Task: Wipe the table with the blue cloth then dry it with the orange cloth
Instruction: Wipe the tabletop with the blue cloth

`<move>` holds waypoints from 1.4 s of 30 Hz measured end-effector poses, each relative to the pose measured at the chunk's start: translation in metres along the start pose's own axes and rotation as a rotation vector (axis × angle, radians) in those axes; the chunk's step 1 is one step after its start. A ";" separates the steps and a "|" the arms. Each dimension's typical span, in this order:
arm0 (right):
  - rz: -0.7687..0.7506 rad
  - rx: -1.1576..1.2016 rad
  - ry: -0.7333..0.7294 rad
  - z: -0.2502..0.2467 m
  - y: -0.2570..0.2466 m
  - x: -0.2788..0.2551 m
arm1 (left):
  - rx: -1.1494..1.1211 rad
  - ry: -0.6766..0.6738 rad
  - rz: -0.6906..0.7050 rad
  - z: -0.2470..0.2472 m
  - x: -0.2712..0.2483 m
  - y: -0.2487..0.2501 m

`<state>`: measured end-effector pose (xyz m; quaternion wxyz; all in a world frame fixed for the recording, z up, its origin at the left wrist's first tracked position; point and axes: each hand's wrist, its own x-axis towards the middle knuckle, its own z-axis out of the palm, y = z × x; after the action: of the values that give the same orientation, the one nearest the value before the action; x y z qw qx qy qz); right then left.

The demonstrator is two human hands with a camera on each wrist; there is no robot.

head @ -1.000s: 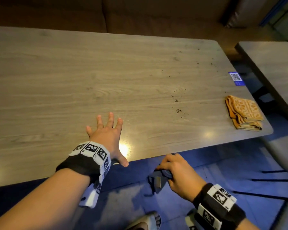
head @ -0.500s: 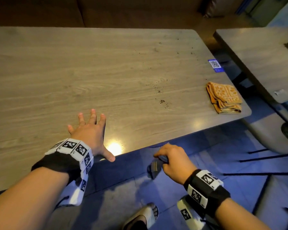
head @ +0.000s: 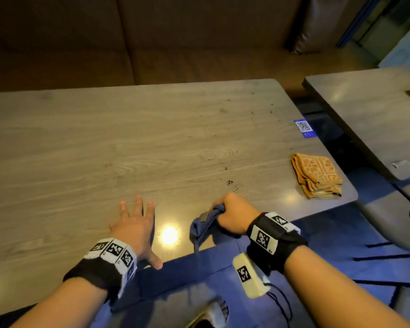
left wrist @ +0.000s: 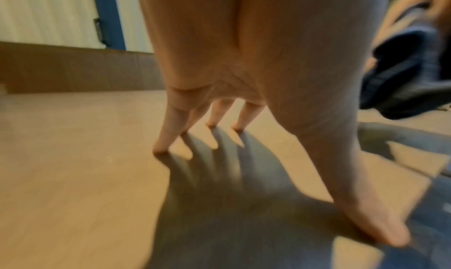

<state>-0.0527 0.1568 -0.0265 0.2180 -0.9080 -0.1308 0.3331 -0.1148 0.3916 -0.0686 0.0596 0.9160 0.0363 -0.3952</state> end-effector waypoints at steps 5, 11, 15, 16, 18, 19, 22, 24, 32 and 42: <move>-0.094 0.031 0.157 -0.086 -0.012 0.070 | -0.091 0.122 0.081 -0.070 0.050 -0.003; -0.143 -0.022 0.322 -0.180 -0.013 0.226 | -0.101 0.171 -0.047 -0.188 0.168 0.001; -0.245 -0.160 0.523 -0.236 -0.037 0.317 | -0.087 0.073 -0.091 -0.241 0.227 -0.004; -0.268 -0.184 0.562 -0.248 -0.045 0.339 | -0.084 0.038 -0.104 -0.245 0.234 -0.004; -0.306 -0.240 0.529 -0.262 -0.063 0.384 | -0.098 -0.009 -0.136 -0.246 0.241 -0.004; -0.307 -0.289 0.459 -0.263 -0.071 0.404 | -0.108 -0.017 -0.140 -0.244 0.242 -0.004; -0.260 -0.579 0.177 -0.251 -0.089 0.440 | -0.116 -0.023 -0.132 -0.238 0.244 -0.006; -0.222 -0.682 0.137 -0.240 -0.089 0.441 | -0.116 -0.027 -0.135 -0.236 0.243 -0.006; -0.308 -0.433 0.123 -0.202 -0.009 0.347 | -0.193 -0.025 -0.097 -0.239 0.234 -0.006; -0.481 -0.170 0.337 -0.236 -0.013 0.350 | -0.166 -0.029 -0.119 -0.239 0.239 -0.005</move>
<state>0.3625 0.2289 -0.0506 0.2323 -0.9084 -0.3314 0.1046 0.2197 0.4344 -0.0805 0.1123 0.8982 0.1225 -0.4071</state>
